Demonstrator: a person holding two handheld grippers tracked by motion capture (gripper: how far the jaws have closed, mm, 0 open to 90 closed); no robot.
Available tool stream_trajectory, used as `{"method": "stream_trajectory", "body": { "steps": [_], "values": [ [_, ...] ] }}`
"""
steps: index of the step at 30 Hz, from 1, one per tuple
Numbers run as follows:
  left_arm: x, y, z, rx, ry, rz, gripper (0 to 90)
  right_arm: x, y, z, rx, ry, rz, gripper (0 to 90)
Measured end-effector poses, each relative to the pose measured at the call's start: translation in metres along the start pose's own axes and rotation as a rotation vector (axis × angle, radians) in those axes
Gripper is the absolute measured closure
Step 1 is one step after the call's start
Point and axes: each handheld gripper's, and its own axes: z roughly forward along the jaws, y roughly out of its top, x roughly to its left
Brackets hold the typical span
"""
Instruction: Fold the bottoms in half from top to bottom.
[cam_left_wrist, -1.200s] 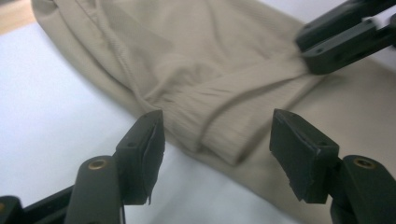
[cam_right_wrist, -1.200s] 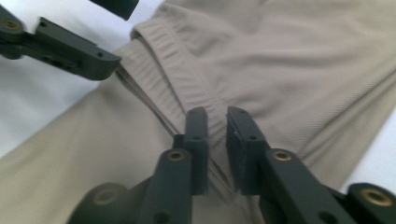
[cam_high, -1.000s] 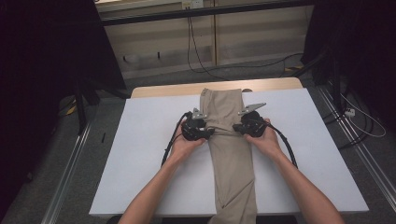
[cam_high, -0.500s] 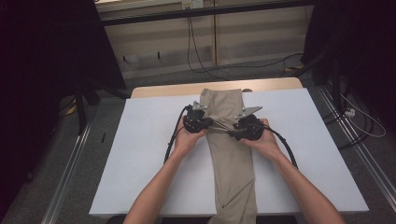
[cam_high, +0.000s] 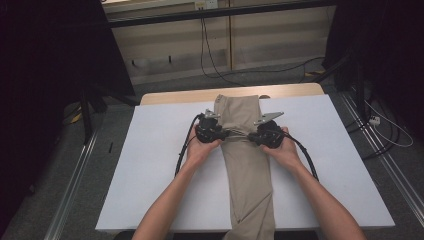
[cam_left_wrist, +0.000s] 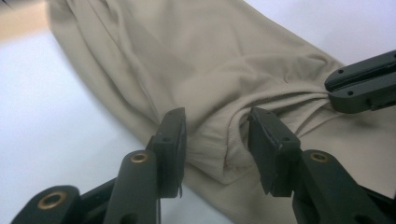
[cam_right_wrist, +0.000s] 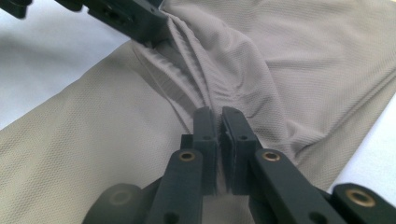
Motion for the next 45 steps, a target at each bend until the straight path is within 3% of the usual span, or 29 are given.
{"method": "stream_trajectory", "body": {
  "steps": [1,3,5,8,12,13,15,17,18,20,21,23,24,26,30,32,35,38,40,45],
  "values": [
    [-0.001,0.0,0.001,-0.01,-0.019,-0.009,67.0,0.0,0.001,0.0,0.004,0.001,0.005,86.7],
    [-0.007,0.001,0.003,0.001,0.0,0.017,81.4,-0.001,0.002,-0.001,0.002,0.007,0.026,87.5],
    [-0.01,0.004,0.001,0.007,-0.004,0.007,86.4,-0.005,0.003,-0.005,-0.009,0.02,0.054,88.4],
    [-0.015,0.007,-0.005,0.002,-0.04,0.004,87.0,-0.013,0.006,-0.017,-0.041,0.033,0.086,89.0],
    [-0.028,0.011,-0.017,-0.006,-0.075,0.017,87.0,-0.016,0.009,-0.035,-0.061,0.038,0.09,89.8],
    [-0.032,0.012,-0.021,-0.005,-0.065,0.03,87.0,-0.015,0.008,-0.039,-0.061,0.043,0.088,90.0],
    [-0.038,0.011,-0.03,-0.003,-0.088,0.05,87.1,-0.014,0.005,-0.049,-0.055,0.038,0.079,90.0],
    [-0.042,0.01,-0.034,0.012,-0.074,0.059,87.2,-0.015,-0.002,-0.058,-0.061,0.033,0.083,90.0],
    [-0.043,0.009,-0.034,0.023,-0.07,0.084,87.1,-0.014,-0.006,-0.06,-0.057,0.019,0.055,90.0],
    [-0.041,0.009,-0.03,0.042,-0.068,0.067,87.1,-0.012,-0.012,-0.06,-0.076,0.029,0.047,90.0],
    [-0.039,0.008,-0.026,0.037,-0.069,0.056,87.1,-0.012,-0.013,-0.059,-0.082,0.042,0.047,88.1],
    [-0.036,0.007,-0.02,0.052,-0.077,0.038,87.1,-0.01,-0.012,-0.055,-0.079,0.042,0.054,69.5],
    [-0.035,0.006,-0.016,0.045,-0.077,0.03,87.1,-0.008,-0.011,-0.053,-0.079,0.035,0.05,65.6],
    [-0.034,0.004,-0.011,0.058,-0.079,0.026,87.1,-0.003,-0.009,-0.048,-0.074,0.023,0.012,64.0],
    [-0.032,0.003,-0.008,0.056,-0.085,0.002,87.1,0.002,-0.013,-0.031,-0.009,-0.009,-0.025,55.8],
    [-0.032,0.004,-0.008,0.061,-0.079,0.02,87.1,0.001,-0.015,-0.026,-0.001,-0.031,-0.019,62.4],
    [-0.032,0.005,-0.009,0.055,-0.086,0.02,87.1,-0.002,-0.014,-0.026,-0.006,-0.032,-0.012,83.0],
    [-0.035,0.005,-0.013,0.044,-0.089,0.021,87.2,-0.001,-0.012,-0.028,-0.013,-0.029,0.004,85.2],
    [-0.037,0.008,-0.021,0.033,-0.116,0.021,87.2,-0.002,-0.01,-0.035,-0.029,-0.011,0.013,85.2],
    [-0.051,0.009,-0.048,0.012,-0.141,0.076,87.2,0.005,-0.009,-0.058,-0.054,0.054,0.019,85.0]
  ]
}}
